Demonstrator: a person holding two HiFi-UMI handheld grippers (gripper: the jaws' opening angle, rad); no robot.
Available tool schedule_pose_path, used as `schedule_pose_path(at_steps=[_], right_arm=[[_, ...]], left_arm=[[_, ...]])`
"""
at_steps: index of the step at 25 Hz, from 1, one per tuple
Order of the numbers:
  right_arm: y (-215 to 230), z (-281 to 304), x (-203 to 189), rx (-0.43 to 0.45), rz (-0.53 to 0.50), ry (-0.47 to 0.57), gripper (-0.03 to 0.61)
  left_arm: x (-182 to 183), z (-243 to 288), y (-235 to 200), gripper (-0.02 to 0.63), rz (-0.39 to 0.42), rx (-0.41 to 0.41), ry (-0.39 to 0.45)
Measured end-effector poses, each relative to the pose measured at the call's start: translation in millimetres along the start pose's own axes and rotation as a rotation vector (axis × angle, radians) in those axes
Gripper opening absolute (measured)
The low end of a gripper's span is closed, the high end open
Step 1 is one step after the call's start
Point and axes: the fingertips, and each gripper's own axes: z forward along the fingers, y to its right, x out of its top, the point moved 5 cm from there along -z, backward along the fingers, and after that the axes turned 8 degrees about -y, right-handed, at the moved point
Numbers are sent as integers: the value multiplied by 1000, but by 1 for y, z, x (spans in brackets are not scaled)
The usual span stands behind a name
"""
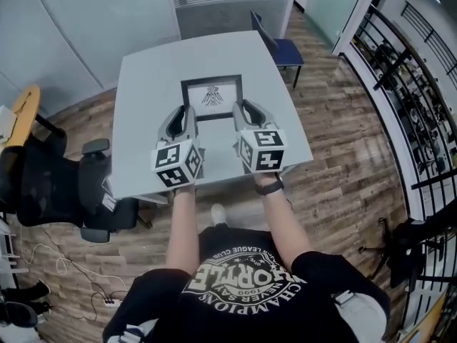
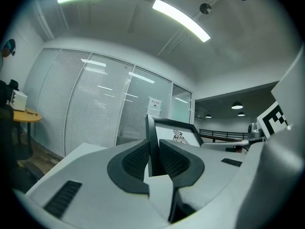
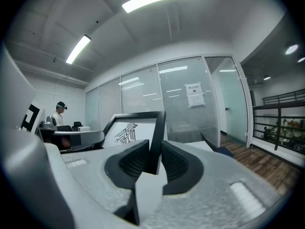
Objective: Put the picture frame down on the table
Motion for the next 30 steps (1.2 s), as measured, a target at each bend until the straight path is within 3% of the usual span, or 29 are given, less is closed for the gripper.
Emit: schedule_pose_path(at_steps=[14, 30], right_arm=[[-3, 116, 9, -25, -21, -83, 78], [62, 240, 5, 47, 10, -177, 78]], left_arm=[[-1, 88, -81, 69, -71, -3, -55], [-14, 207, -110, 71, -79, 74, -158]])
